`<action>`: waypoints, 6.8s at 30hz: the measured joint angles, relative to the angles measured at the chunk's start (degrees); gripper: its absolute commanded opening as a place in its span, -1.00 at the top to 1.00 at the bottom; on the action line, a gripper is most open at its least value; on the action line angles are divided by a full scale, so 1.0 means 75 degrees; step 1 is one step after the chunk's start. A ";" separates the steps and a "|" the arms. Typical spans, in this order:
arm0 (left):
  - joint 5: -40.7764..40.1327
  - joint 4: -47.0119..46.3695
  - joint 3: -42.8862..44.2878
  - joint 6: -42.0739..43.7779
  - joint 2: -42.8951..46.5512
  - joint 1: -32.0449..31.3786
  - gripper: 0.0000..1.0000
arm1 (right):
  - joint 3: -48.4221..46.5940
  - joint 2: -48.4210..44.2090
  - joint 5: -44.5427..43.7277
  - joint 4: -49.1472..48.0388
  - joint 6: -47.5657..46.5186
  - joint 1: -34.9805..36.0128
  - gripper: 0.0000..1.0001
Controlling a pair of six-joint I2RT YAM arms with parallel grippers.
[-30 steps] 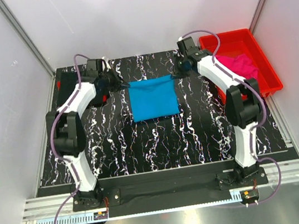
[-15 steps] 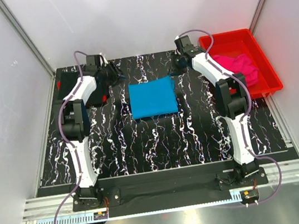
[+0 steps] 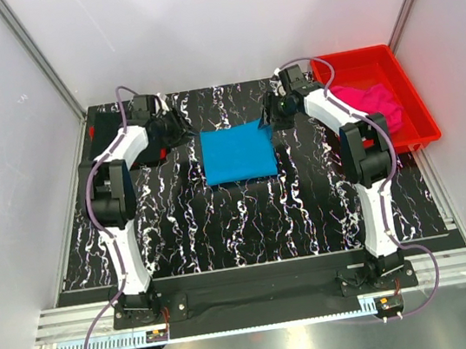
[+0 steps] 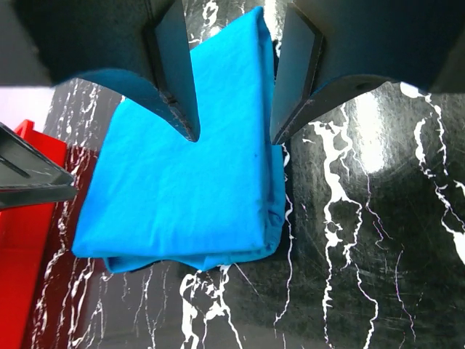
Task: Fold and stack the t-shirts
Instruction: Fold the tshirt, then neatly place the folded tshirt to the corner
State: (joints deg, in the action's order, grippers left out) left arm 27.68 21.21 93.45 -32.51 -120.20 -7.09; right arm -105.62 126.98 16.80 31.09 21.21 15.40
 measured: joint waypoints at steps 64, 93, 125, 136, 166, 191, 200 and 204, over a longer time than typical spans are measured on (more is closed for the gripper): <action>0.0766 -0.1204 0.2754 -0.0055 -0.2605 -0.0507 -0.08 | 0.3672 -0.1139 -0.1081 -0.4517 0.0239 -0.0303 -0.48; -0.1119 -0.0044 -0.1859 0.0204 0.0577 -0.1052 -0.20 | 0.3748 -0.0184 0.2652 -0.4966 0.0364 -0.1061 0.02; -0.0845 -0.1585 -0.1935 -0.0685 0.0353 -0.1396 -0.30 | 0.1999 0.1352 0.4377 -0.4870 0.1839 -0.1186 0.64; -0.1320 -0.1489 -0.2544 -0.0731 0.0796 -0.1393 -0.35 | 0.2194 0.1032 0.5149 -0.4940 0.1722 -0.1338 0.61; -0.0335 -0.0527 -0.1786 0.0455 0.0262 -0.0778 -0.22 | 0.4599 -0.1626 0.3736 -0.2512 0.0440 -0.1174 0.01; -0.0402 0.0000 -0.2844 0.0114 0.1830 -0.0822 -0.15 | 0.5995 -0.2769 0.1617 -0.1084 -0.0300 -0.0659 0.32; 0.0291 -0.0460 -0.0411 0.1081 -0.0280 -0.0787 -0.26 | 0.6231 -0.3200 0.1501 -0.1035 -0.0291 -0.0662 -0.03; 0.0813 -0.0513 0.0047 0.1154 -0.1151 -0.0787 -0.27 | 0.6239 -0.3264 0.1510 -0.1116 -0.0286 -0.0662 -0.06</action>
State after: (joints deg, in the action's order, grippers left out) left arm 33.78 17.37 93.80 -23.86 -128.84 -12.99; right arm -58.83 102.50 28.12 22.72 19.07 10.44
